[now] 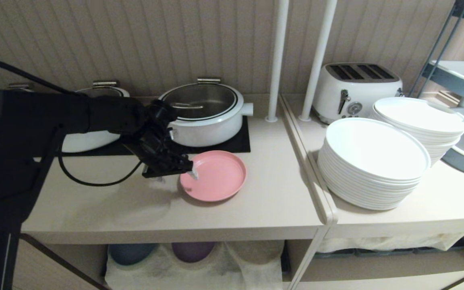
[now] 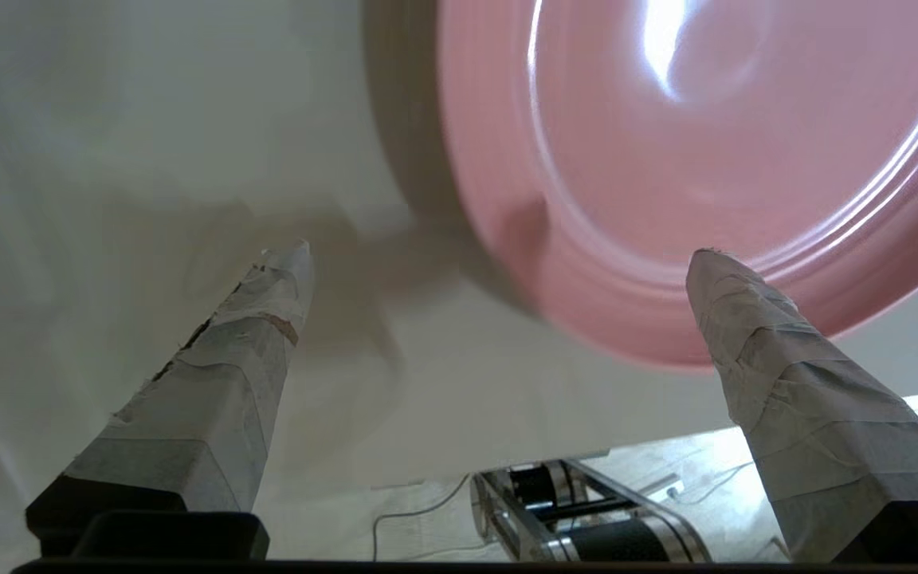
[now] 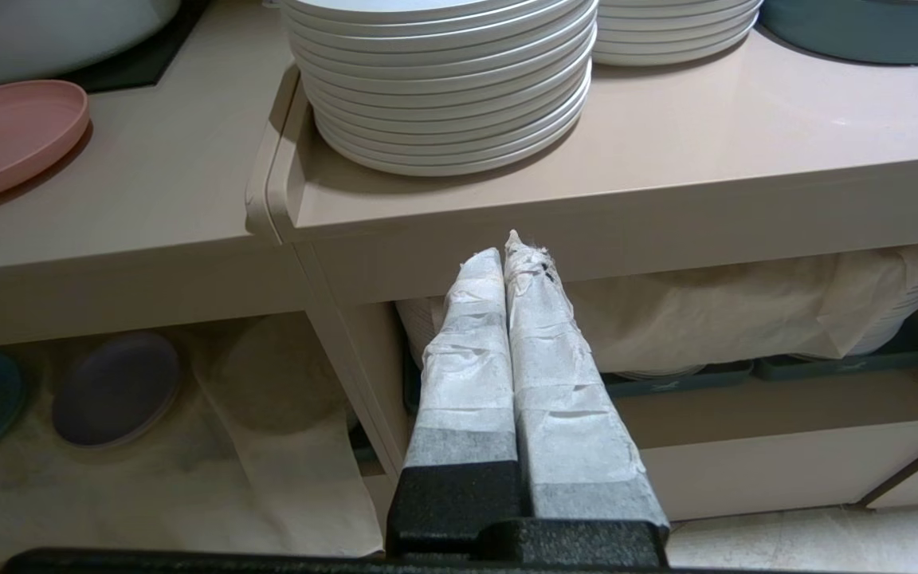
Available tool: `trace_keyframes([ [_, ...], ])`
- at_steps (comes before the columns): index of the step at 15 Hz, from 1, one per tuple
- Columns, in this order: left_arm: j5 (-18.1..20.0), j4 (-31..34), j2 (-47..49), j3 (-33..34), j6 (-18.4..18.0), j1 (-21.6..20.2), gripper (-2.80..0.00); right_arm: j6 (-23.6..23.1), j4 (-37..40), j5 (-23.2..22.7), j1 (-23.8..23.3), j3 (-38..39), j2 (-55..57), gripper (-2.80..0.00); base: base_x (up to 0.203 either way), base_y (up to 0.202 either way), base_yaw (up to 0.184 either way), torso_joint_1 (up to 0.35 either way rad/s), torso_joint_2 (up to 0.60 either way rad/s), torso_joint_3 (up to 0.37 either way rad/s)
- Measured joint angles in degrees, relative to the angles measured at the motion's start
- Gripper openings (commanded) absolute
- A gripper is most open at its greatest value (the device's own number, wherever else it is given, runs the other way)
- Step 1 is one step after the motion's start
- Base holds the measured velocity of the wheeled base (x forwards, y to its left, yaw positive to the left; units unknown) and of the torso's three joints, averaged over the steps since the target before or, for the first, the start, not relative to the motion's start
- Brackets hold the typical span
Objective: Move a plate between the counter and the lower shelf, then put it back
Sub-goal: Pick up the plate
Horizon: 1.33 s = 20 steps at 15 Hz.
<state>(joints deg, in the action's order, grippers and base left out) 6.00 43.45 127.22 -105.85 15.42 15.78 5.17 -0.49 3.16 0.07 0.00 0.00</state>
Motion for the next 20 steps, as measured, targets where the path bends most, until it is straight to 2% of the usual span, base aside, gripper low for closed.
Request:
trace_keyframes([
  [13,-0.5,0.0,3.7,-4.3,0.2,0.4,0.00,0.0,0.0,0.0,0.0,0.0,0.0,-2.80,0.000,0.000,0.000,0.000,0.00,0.000],
  [20,-0.7,0.0,4.8,-4.4,0.2,0.2,0.00,0.0,0.0,0.0,0.0,0.0,0.0,-2.80,0.000,0.000,0.000,0.000,0.00,0.000],
])
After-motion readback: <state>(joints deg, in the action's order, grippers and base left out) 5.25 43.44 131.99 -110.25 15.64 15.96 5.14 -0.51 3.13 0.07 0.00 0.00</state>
